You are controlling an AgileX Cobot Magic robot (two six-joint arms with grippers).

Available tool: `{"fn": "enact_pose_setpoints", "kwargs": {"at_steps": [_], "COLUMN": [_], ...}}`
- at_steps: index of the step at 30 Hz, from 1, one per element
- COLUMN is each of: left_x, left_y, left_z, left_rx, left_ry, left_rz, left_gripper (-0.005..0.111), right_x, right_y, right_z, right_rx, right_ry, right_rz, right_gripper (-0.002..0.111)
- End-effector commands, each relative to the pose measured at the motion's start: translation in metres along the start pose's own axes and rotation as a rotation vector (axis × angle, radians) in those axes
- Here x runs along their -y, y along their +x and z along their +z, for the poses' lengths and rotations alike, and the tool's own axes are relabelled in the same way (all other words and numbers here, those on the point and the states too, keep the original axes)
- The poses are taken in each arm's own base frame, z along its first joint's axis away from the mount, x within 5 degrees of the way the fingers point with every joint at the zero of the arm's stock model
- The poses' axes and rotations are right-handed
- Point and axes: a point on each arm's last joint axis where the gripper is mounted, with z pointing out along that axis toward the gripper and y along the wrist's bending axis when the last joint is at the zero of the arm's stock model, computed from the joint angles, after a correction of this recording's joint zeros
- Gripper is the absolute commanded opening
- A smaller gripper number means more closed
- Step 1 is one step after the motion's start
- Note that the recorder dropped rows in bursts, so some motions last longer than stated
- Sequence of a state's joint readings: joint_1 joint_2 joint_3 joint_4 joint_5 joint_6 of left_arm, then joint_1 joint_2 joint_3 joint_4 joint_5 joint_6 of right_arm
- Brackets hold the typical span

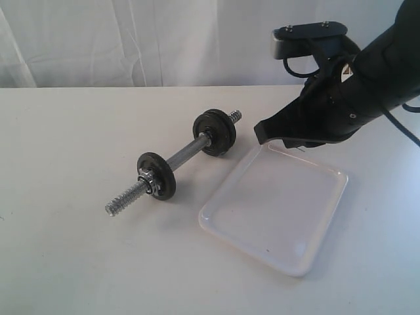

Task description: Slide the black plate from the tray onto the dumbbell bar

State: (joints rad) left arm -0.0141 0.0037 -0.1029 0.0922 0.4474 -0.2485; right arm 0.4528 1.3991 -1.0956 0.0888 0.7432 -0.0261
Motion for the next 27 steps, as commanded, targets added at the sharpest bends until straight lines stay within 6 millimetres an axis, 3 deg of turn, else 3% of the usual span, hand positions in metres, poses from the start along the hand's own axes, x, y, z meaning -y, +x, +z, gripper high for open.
{"fn": "enact_pose_setpoints", "kwargs": {"at_steps": [1,7,27], "left_x": [0.003,0.005,0.002], "left_y": [0.026,0.008,0.008], "left_z": [0.016,0.015,0.015], "left_rx": [-0.061,0.138,0.141], "left_ry": [0.048,0.065,0.018], "left_rz": [-0.067,0.015,0.063], "left_gripper": [0.0,0.0,0.0], "right_x": [0.002,0.002,0.002], "right_y": [0.0,0.0,0.0], "right_z": [-0.003,-0.003,-0.003], "right_rx": [0.015,0.018,0.016], "right_ry": [0.008,0.008,0.008], "right_rz": [0.002,0.002,0.002], "right_gripper": [0.0,0.0,0.0]}}
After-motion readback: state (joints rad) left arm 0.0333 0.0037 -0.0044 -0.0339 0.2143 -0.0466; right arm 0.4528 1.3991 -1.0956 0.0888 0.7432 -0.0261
